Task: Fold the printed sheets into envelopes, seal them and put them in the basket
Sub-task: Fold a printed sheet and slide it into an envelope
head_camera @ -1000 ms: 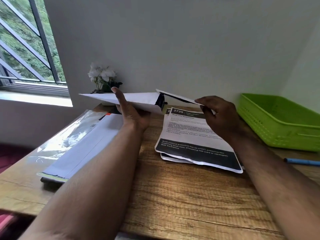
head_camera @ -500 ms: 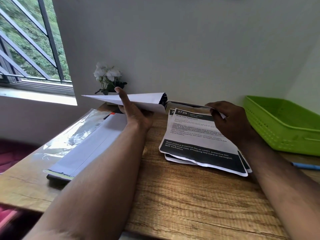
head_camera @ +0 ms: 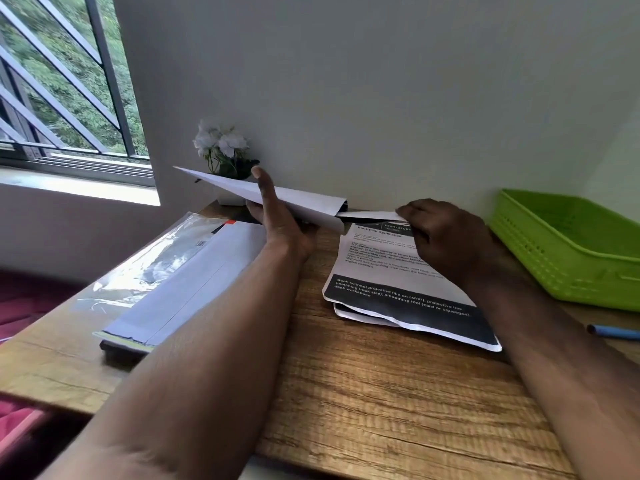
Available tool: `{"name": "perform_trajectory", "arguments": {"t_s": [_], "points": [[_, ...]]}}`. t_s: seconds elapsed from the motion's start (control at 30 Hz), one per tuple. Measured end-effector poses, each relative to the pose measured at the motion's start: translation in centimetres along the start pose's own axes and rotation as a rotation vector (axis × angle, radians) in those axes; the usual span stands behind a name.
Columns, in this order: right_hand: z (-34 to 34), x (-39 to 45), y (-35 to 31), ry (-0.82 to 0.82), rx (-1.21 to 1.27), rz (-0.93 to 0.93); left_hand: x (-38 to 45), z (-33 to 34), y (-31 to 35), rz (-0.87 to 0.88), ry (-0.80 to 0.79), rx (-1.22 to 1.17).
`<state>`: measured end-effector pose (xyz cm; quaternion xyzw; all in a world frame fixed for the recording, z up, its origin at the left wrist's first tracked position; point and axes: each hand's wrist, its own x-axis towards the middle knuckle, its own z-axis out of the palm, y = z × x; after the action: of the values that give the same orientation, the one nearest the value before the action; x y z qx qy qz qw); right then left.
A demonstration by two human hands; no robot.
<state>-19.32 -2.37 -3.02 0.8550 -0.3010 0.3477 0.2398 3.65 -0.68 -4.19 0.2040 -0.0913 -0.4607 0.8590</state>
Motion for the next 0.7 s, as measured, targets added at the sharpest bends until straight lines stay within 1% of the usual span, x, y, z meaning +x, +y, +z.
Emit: {"name": "perform_trajectory", "arguments": {"t_s": [0.07, 0.17, 0.23, 0.27, 0.37, 0.43, 0.5, 0.6, 0.63, 0.7], "points": [[0.0, 0.4, -1.7, -0.019, -0.020, -0.017, -0.4, 0.1, -0.8, -0.011, -0.010, 0.004], [0.6, 0.6, -4.2, -0.041, -0.030, -0.089, -1.0, 0.3, -2.0, -0.122, 0.012, -0.016], [0.7, 0.9, -5.0, 0.000, 0.057, -0.124, -0.9, 0.2, -2.4, -0.184, 0.039, -0.027], [0.4, 1.0, -4.9, 0.031, 0.123, -0.144, -0.6, 0.1, -2.4, -0.187, 0.046, -0.022], [-1.3, 0.9, -3.9, 0.085, 0.350, -0.163, 1.0, -0.7, -2.0, -0.136, 0.055, -0.008], [-2.6, 0.5, -2.3, 0.067, 0.440, -0.108, 1.8, -1.2, -1.6, -0.104, 0.076, -0.020], [-3.3, 0.0, -0.4, 0.017, 0.389, -0.109, 1.9, -1.4, -1.2, -0.097, 0.077, -0.033], [-2.9, -0.5, 1.6, -0.047, 0.251, -0.214, 2.0, -1.5, -0.9, -0.094, 0.051, -0.023], [-2.6, -0.5, 1.9, -0.034, 0.242, -0.228, 1.9, -1.4, -0.9, -0.106, 0.031, -0.019], [-2.0, -0.2, 1.8, 0.045, 0.238, -0.245, 1.3, -1.0, -0.8, -0.127, 0.004, -0.005]]}}
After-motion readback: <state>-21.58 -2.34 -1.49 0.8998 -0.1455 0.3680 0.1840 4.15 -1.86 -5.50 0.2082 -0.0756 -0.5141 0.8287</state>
